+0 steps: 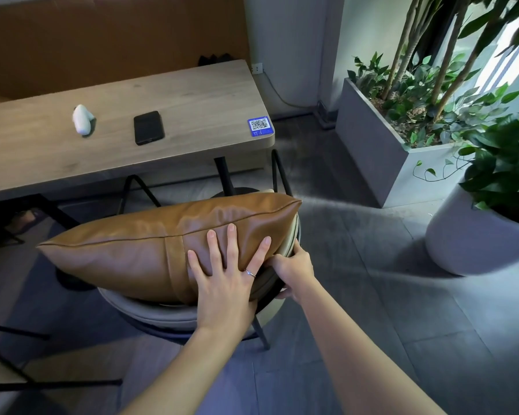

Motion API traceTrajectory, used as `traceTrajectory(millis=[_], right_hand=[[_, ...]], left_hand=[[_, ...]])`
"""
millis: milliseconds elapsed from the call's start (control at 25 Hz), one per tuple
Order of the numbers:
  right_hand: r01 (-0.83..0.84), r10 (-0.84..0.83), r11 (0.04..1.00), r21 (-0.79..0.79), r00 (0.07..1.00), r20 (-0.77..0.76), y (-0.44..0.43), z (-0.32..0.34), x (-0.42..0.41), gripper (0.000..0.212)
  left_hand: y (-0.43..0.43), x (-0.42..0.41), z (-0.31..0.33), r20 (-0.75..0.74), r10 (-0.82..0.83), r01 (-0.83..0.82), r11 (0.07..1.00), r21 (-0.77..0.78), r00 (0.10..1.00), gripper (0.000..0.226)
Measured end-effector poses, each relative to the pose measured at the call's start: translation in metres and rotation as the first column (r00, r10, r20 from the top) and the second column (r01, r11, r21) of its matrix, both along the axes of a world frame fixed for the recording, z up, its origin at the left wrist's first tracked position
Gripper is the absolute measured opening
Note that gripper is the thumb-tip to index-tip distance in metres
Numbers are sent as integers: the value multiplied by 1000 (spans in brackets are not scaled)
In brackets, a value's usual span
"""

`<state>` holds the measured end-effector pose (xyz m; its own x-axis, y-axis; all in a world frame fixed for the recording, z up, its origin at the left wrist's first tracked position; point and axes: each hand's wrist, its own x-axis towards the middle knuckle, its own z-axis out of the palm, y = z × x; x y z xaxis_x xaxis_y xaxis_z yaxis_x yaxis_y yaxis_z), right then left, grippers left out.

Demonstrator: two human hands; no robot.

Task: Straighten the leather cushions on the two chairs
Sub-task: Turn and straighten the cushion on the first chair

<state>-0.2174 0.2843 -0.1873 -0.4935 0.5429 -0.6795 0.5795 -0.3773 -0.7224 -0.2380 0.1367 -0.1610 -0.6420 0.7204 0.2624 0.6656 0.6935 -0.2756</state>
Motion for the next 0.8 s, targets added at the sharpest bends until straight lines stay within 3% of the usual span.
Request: traceTrajectory(millis=[560,680,800], right_hand=[[-99,102,993,70,994,-35,10,4,-13,91],[-122,126,990,70,991,-53,10,8,-9,83],[-135,138,989,52,989,-50,10,8,-7,93]], left_hand=[[10,-12,6,52,68,-66,997,-35,996,123],[8,-11,9,72,73,-70,997,-42,995,128],[8,-9,16,113,71,-68,997,-33,991,129]])
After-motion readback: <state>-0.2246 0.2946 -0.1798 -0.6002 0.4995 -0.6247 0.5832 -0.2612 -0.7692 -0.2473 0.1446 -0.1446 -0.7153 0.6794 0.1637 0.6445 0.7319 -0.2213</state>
